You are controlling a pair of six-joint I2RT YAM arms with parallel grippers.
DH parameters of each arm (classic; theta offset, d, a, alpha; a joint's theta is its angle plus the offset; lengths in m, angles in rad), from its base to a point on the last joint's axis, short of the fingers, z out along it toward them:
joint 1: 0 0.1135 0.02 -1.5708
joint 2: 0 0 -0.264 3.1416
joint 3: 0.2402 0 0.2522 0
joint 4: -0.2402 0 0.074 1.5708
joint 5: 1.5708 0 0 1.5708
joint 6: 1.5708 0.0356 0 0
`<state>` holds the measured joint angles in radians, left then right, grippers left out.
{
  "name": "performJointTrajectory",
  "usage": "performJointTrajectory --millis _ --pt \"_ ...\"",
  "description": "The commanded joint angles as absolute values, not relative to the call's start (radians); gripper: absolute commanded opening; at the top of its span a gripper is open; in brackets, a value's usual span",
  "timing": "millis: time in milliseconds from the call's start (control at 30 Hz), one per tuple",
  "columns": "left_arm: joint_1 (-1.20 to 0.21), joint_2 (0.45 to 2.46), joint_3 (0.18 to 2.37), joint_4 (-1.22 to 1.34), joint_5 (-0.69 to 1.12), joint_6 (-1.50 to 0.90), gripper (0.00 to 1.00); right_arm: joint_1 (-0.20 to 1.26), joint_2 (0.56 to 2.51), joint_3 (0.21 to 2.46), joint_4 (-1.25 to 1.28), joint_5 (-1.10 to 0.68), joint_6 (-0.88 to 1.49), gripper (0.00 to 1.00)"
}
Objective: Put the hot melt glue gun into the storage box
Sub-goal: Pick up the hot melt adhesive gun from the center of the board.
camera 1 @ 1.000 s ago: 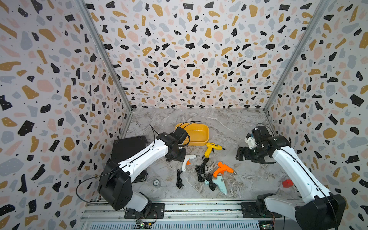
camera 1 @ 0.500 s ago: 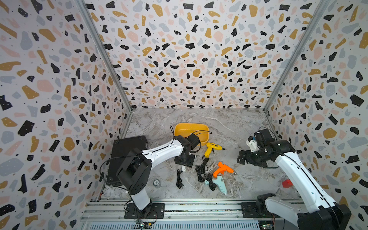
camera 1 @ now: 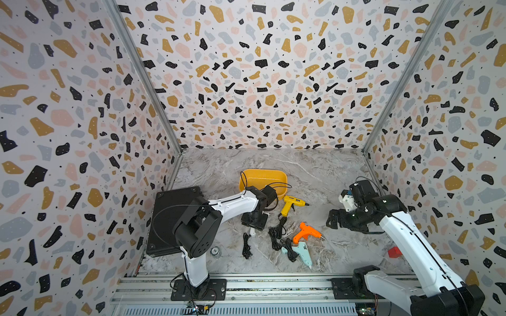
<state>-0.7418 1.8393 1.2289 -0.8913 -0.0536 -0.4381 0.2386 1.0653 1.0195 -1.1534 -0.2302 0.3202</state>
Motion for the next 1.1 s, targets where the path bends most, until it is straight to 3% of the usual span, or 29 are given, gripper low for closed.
performJointTrajectory --millis 0,167,467,733,1067 --pt "-0.745 1.851 1.251 -0.897 -0.061 -0.434 0.48 0.247 1.049 1.007 -1.181 -0.23 0.31 0.98" --pt "-0.744 1.85 1.229 -0.888 -0.044 -0.437 0.41 0.25 1.045 1.003 -1.183 -0.227 0.308 0.98" --pt "-0.745 1.726 1.241 -0.95 -0.008 -0.459 0.03 0.252 1.043 1.014 -1.184 -0.219 0.309 0.98" --pt "-0.744 1.599 1.283 -1.005 0.057 -0.558 0.0 0.252 1.031 1.043 -1.158 -0.273 0.328 0.98" --pt "-0.707 1.446 1.214 -0.806 0.237 -0.965 0.0 0.254 0.972 1.019 -0.877 -0.596 0.541 0.93"
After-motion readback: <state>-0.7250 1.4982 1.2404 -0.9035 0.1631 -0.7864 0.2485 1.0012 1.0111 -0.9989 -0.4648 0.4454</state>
